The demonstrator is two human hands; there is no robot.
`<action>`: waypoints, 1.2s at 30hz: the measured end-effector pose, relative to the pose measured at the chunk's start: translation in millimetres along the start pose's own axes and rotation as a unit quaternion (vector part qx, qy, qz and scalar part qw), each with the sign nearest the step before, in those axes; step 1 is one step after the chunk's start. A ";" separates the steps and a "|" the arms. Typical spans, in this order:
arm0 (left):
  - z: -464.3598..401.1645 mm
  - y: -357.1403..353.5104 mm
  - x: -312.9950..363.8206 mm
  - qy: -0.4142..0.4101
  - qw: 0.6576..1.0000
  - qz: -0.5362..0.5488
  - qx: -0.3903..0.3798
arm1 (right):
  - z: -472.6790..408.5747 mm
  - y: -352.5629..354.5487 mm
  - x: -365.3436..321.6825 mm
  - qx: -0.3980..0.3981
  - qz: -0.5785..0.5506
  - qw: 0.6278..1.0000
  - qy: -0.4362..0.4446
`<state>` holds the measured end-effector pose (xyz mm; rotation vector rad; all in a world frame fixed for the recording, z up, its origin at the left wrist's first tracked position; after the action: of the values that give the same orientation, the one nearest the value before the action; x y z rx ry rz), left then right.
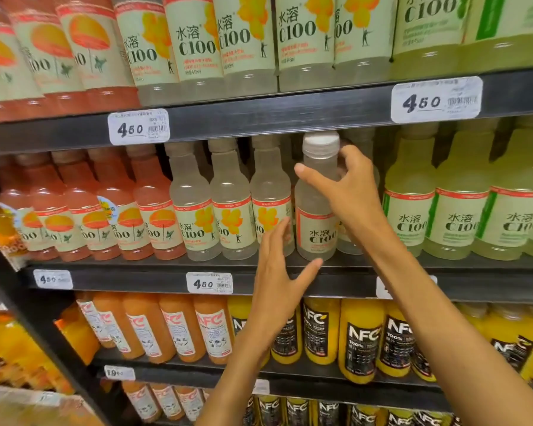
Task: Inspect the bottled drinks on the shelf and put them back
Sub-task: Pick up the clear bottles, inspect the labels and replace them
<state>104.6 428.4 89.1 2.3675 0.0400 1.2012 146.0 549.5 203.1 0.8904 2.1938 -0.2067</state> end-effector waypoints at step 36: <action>101.4 -34.9 44.1 0.178 0.749 0.535 -0.348 | 54.1 -33.2 -7.6 -0.149 -0.504 0.810 -0.260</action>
<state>215.9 428.8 56.7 1.3493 -1.5333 1.6858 159.5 499.1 166.0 -0.5395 1.8670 -0.5147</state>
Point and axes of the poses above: each hand's wrist, its own z-axis away from the middle knuckle, its own y-axis out of the back of the hand, x = y × z, the point moved 10 cm from there along -z, towards the middle knuckle, and after that the axes turned 5 degrees about y, right-handed, at the moved point
